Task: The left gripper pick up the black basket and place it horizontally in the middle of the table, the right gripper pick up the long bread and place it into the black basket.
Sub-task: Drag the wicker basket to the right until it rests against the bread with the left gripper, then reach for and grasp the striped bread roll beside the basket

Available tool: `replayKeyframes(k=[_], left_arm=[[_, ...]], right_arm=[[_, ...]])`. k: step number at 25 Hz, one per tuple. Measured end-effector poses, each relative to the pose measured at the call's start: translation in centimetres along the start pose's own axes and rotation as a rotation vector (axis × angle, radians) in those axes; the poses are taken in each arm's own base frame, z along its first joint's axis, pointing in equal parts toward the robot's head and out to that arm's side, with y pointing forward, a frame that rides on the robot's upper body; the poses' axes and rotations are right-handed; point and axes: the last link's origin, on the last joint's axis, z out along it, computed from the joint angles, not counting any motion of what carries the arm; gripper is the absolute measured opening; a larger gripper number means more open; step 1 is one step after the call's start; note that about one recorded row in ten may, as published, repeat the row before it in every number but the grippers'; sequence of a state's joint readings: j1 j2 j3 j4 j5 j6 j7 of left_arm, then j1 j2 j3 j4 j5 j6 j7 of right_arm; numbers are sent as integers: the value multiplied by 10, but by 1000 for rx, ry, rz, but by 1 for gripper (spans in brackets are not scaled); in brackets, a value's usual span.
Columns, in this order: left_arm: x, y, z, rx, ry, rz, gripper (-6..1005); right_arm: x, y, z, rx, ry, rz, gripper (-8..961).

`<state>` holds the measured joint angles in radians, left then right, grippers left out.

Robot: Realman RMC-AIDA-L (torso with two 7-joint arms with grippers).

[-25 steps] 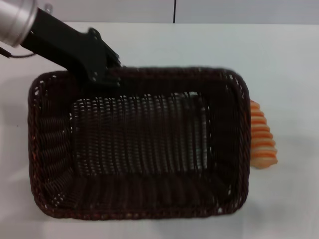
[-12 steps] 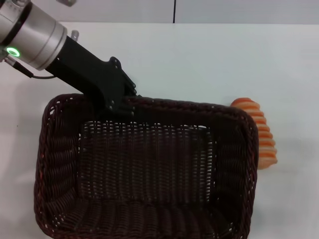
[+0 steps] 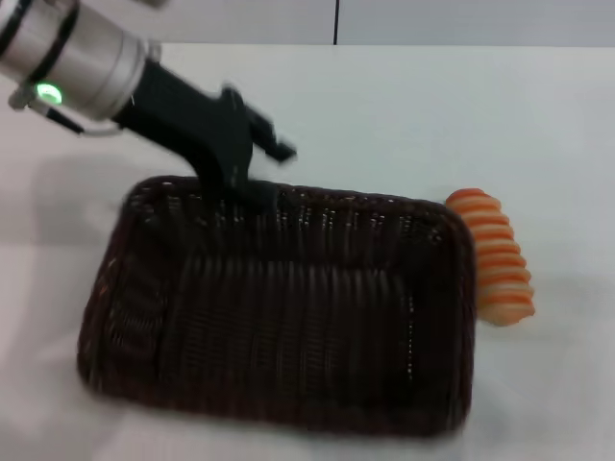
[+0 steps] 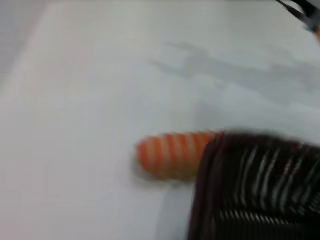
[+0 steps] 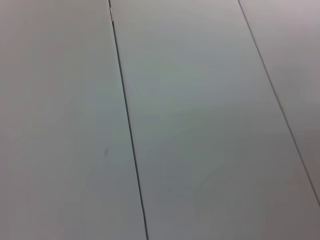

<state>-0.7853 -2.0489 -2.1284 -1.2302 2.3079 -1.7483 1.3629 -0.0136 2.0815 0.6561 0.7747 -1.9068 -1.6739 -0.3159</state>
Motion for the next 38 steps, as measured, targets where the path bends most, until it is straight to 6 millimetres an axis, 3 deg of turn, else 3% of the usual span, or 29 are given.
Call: replayKeyframes(k=[4, 8, 11, 17, 19, 20, 21, 22, 23, 29, 34, 38], left_arm=[[1, -19, -22, 153, 120, -58, 560], [-3, -25, -38, 227, 220, -107, 560], [-12, -30, -62, 336, 345, -167, 560], [-51, -31, -110, 608, 649, -336, 560], [-72, -30, -125, 726, 745, -397, 560], [-92, -27, -136, 824, 832, -448, 560], [-92, -27, -136, 824, 832, -448, 560], [-116, -22, -143, 916, 924, -497, 560], [-116, -22, -143, 916, 924, -497, 560], [-171, -11, -152, 1128, 1053, -604, 560], [-190, -2, -161, 1196, 1074, -635, 560], [-193, 3, -166, 1215, 1081, -633, 560]], right_arm=[[0, 3, -2, -14, 7, 7, 774], [1, 7, -4, -34, 18, 17, 774], [3, 15, -9, -70, 45, 38, 774], [7, 24, -17, -105, 104, 62, 774], [11, 28, -19, -123, 140, 70, 774], [18, 35, -22, -153, 197, 84, 774], [18, 35, -22, -153, 197, 84, 774], [20, 38, -24, -166, 219, 89, 774], [22, 41, -26, -179, 237, 94, 774], [29, 57, -36, -243, 330, 126, 774], [40, 66, -49, -298, 442, 133, 773], [46, 69, -53, -317, 489, 132, 773]])
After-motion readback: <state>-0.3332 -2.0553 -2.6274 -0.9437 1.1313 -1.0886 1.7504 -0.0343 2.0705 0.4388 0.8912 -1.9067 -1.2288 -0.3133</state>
